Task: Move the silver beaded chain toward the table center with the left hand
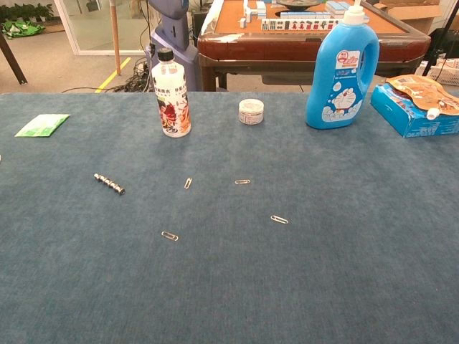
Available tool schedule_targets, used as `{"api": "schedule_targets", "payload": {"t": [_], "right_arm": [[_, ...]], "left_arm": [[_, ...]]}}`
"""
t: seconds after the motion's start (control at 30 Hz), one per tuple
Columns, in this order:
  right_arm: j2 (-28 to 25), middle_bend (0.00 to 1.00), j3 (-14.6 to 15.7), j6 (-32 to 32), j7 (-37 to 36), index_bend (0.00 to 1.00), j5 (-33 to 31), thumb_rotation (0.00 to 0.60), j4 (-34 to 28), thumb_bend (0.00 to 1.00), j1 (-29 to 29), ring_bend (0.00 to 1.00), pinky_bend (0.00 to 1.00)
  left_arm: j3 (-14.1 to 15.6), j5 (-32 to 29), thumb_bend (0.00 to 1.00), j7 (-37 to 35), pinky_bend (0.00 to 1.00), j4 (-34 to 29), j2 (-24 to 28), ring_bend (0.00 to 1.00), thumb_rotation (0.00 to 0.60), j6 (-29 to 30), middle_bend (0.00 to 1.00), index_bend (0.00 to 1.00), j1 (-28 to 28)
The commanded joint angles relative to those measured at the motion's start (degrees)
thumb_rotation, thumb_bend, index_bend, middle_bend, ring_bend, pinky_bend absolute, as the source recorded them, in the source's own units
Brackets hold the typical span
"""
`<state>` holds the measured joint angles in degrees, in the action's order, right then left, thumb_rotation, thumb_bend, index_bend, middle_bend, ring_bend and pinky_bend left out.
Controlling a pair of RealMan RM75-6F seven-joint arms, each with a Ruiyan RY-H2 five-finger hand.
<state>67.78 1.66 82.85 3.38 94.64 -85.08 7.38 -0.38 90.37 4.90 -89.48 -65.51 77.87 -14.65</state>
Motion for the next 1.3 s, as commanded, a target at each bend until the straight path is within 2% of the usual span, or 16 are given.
{"api": "schedule_targets", "payload": {"t": [0.03, 0.4, 0.63, 0.97, 1.3], "right_arm": [[0.0, 0.0, 0.0, 0.0, 0.0, 0.0, 0.0, 0.6, 0.0, 0.3, 0.0, 0.0, 0.0], [0.6, 0.0, -0.2, -1.8, -0.1, 0.0, -1.2, 0.6, 0.6, 0.3, 0.6, 0.0, 0.0], [-0.3, 0.0, 0.2, -4.8, -3.8, 0.0, -1.3, 0.6, -0.4, 0.3, 2.1, 0.0, 0.0], [-2.9, 0.0, -1.3, -5.7, -7.0, 0.0, -1.1, 0.6, -3.3, 0.31, 4.4, 0.0, 0.0], [-1.3, 0.0, -1.6, -4.1, -8.4, 0.0, -0.7, 0.6, -1.9, 0.3, 4.5, 0.0, 0.0]], "left_arm": [[0.0, 0.0, 0.36, 0.1, 0.0, -0.1, 0.0, 0.0, 0.6, 0.1, 0.0, 0.0, 0.0], [0.0, 0.0, 0.36, 0.0, 0.0, 0.3, 0.0, 0.0, 0.6, 0.1, 0.0, 0.0, 0.0], [-0.7, -1.3, 0.36, -0.7, 0.0, 0.1, 0.3, 0.0, 0.6, 0.2, 0.0, 0.0, 0.2], [-1.5, -3.9, 0.36, 1.0, 0.0, 0.7, -0.3, 0.0, 0.6, -5.6, 0.0, 0.0, -2.8], [-2.5, -7.1, 0.36, 1.7, 0.0, 3.4, -2.5, 0.0, 0.6, -12.9, 0.0, 0.0, -6.9]]}}
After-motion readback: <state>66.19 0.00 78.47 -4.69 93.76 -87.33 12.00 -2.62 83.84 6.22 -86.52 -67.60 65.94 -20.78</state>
